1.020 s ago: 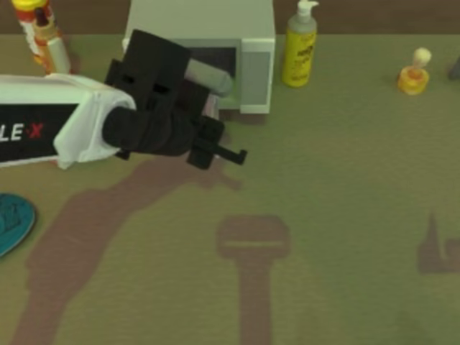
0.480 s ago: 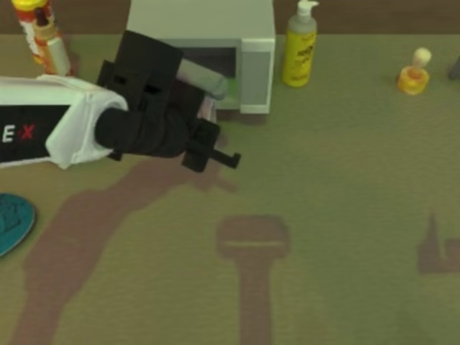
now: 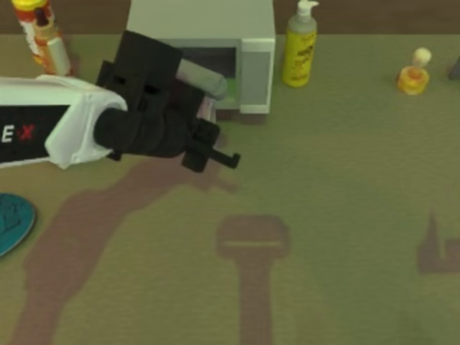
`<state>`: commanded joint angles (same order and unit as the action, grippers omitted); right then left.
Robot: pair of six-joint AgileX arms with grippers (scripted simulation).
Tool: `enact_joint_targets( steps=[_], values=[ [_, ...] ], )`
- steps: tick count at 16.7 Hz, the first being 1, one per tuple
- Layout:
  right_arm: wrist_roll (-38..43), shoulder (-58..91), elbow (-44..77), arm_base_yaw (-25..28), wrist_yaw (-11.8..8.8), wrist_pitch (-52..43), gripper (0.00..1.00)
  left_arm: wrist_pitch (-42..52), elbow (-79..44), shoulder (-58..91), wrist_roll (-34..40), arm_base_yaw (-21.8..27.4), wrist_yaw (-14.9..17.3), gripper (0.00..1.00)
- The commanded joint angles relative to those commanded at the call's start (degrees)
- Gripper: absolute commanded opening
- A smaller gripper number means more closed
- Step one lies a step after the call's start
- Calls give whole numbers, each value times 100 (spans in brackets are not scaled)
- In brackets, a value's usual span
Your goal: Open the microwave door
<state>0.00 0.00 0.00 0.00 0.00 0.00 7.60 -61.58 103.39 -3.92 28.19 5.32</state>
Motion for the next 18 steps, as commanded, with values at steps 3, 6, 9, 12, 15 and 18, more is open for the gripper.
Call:
enact_joint_targets(
  steps=[3,6,9,12,15,18],
  values=[
    [0,0,0,0,0,0,100,0,0,0,0,0,0,0],
    [0,0,0,0,0,0,100,0,0,0,0,0,0,0],
    [0,0,0,0,0,0,100,0,0,0,0,0,0,0],
    [0,0,0,0,0,0,100,0,0,0,0,0,0,0],
    [0,0,0,0,0,0,100,13,29,-12,-31,12,88,0],
    [0,0,0,0,0,0,100,5,80,-82,-196,-71,193,0]
  ],
)
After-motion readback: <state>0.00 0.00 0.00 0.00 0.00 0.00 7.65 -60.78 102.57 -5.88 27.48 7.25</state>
